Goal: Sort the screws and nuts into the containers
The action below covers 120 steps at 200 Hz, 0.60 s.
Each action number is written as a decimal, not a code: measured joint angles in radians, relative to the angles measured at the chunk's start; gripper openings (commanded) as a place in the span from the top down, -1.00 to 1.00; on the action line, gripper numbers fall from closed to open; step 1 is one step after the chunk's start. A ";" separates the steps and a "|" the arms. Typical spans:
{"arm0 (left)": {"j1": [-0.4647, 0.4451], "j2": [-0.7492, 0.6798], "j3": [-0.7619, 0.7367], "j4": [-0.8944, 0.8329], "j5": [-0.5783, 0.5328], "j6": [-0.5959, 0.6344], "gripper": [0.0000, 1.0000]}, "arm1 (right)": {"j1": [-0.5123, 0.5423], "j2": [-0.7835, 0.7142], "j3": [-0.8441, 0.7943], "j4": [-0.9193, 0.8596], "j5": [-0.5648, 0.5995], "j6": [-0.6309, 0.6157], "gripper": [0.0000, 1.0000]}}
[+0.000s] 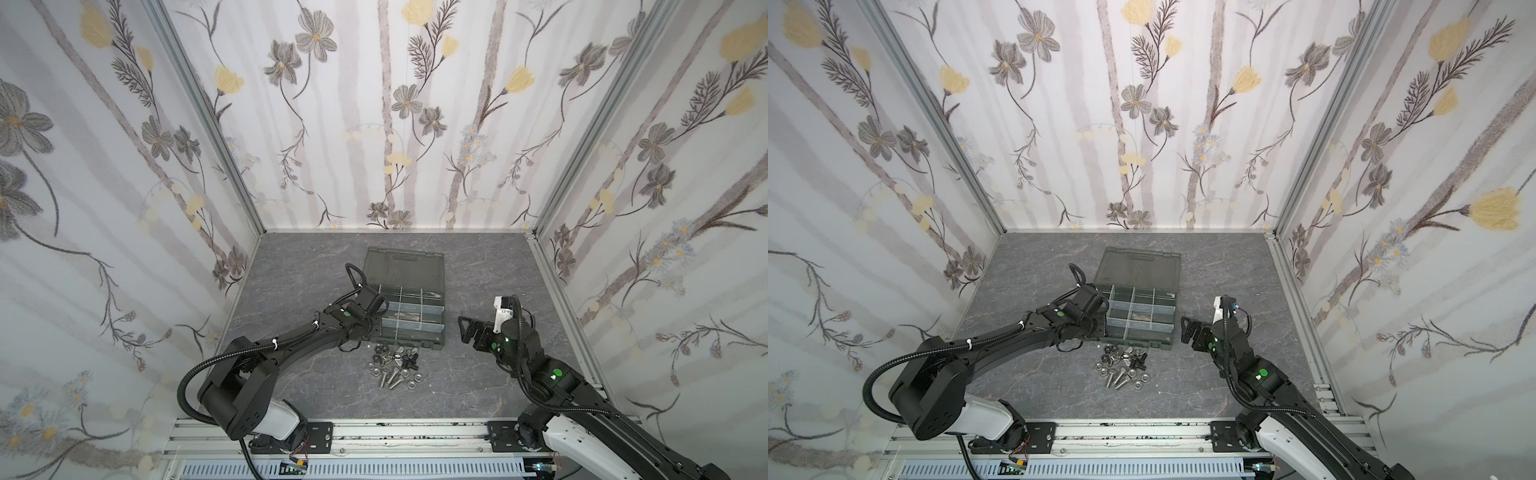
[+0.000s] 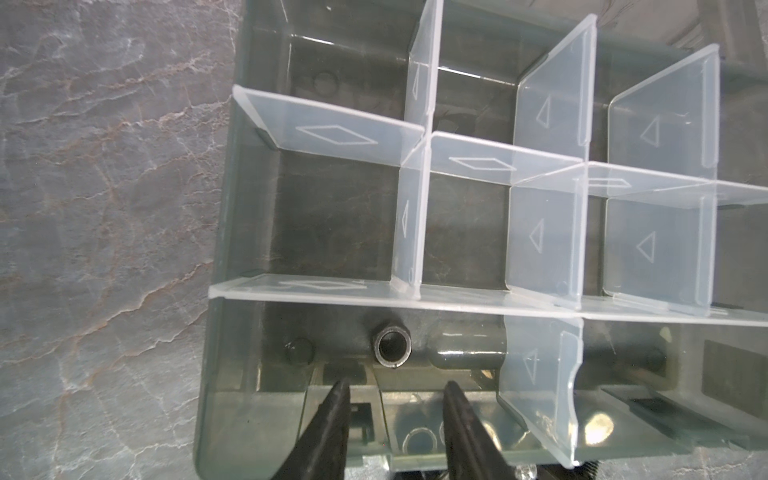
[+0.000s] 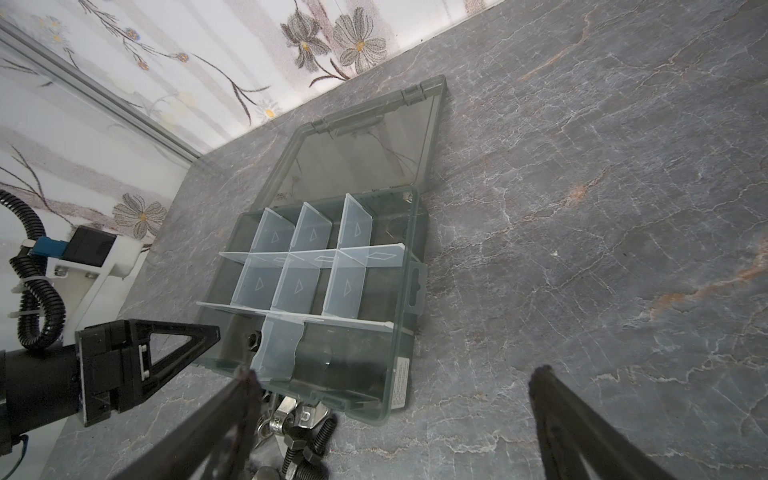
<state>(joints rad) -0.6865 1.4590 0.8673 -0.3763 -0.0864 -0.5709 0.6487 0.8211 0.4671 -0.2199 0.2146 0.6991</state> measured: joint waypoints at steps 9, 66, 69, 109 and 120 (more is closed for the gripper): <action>0.000 -0.006 -0.004 0.000 0.000 -0.005 0.19 | 0.000 -0.001 0.000 0.000 0.000 0.000 -0.99; 0.000 -0.051 -0.034 0.005 0.002 -0.024 0.17 | 0.000 0.000 0.000 0.000 -0.007 0.000 -0.99; 0.000 -0.053 -0.034 0.005 0.002 -0.025 0.17 | 0.000 0.000 0.000 0.000 -0.007 0.000 -0.99; -0.001 -0.083 -0.056 0.005 0.009 -0.032 0.17 | 0.000 0.003 0.001 0.000 -0.011 0.000 -0.99; -0.001 -0.090 -0.063 0.006 0.010 -0.032 0.17 | 0.000 0.003 0.001 0.000 -0.011 0.000 -0.99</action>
<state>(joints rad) -0.6872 1.3689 0.8043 -0.3706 -0.0765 -0.6033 0.6487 0.8246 0.4679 -0.2195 0.2039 0.6987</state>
